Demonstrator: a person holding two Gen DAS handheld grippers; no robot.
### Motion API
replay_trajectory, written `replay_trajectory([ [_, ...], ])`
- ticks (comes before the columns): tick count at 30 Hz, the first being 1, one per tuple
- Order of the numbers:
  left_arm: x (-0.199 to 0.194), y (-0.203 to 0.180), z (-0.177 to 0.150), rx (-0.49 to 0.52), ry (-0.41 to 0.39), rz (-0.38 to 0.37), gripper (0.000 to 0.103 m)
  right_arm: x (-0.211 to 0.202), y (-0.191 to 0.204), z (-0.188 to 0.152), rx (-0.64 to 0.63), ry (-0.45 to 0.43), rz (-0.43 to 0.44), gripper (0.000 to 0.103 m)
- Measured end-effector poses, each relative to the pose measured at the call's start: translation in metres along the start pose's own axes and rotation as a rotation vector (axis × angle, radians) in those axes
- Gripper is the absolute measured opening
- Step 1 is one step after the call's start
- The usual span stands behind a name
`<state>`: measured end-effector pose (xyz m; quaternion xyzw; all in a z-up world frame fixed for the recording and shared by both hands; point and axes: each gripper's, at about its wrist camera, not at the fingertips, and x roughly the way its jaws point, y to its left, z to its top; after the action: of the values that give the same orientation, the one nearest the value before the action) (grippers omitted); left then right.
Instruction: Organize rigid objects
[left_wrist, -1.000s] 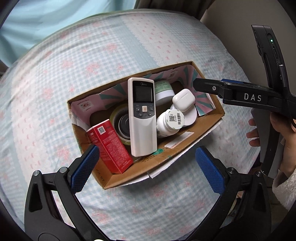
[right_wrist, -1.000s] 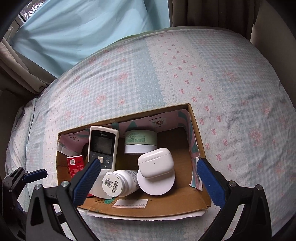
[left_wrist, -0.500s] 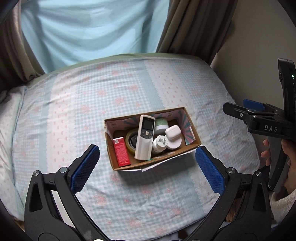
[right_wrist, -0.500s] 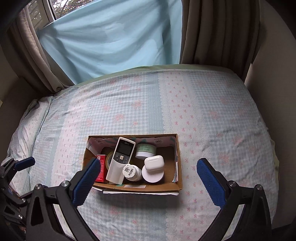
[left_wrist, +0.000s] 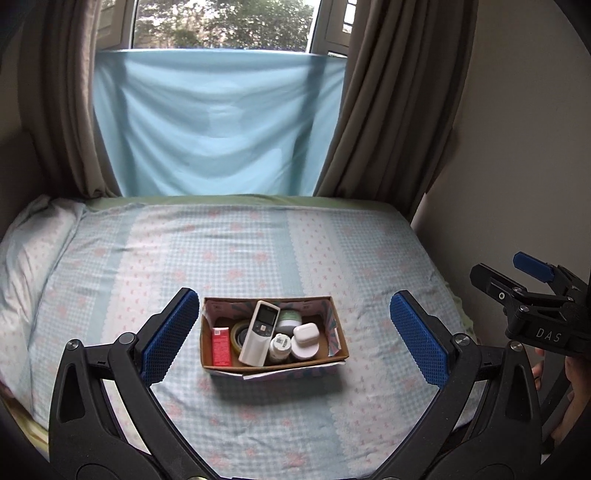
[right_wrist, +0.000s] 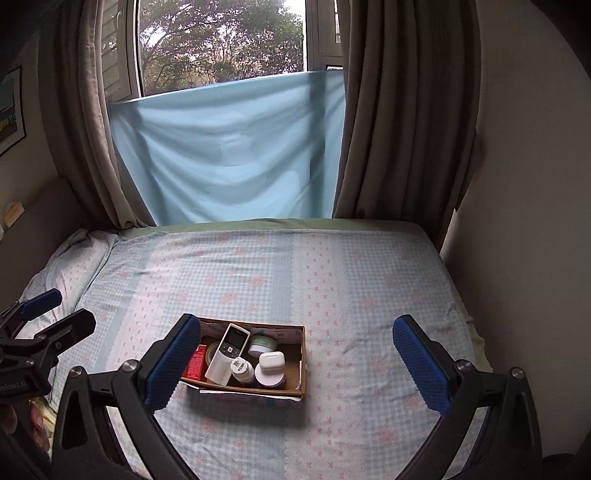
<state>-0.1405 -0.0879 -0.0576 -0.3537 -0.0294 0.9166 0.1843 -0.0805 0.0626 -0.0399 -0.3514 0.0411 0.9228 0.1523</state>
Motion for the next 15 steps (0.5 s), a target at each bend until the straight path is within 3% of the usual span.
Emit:
replay_trajectory([
  [15, -0.014, -0.043, -0.01, 0.039, -0.05, 0.041, 0.103, -0.03, -0.047, -0.018, 0.05, -0.069, -0.046, 0.103],
])
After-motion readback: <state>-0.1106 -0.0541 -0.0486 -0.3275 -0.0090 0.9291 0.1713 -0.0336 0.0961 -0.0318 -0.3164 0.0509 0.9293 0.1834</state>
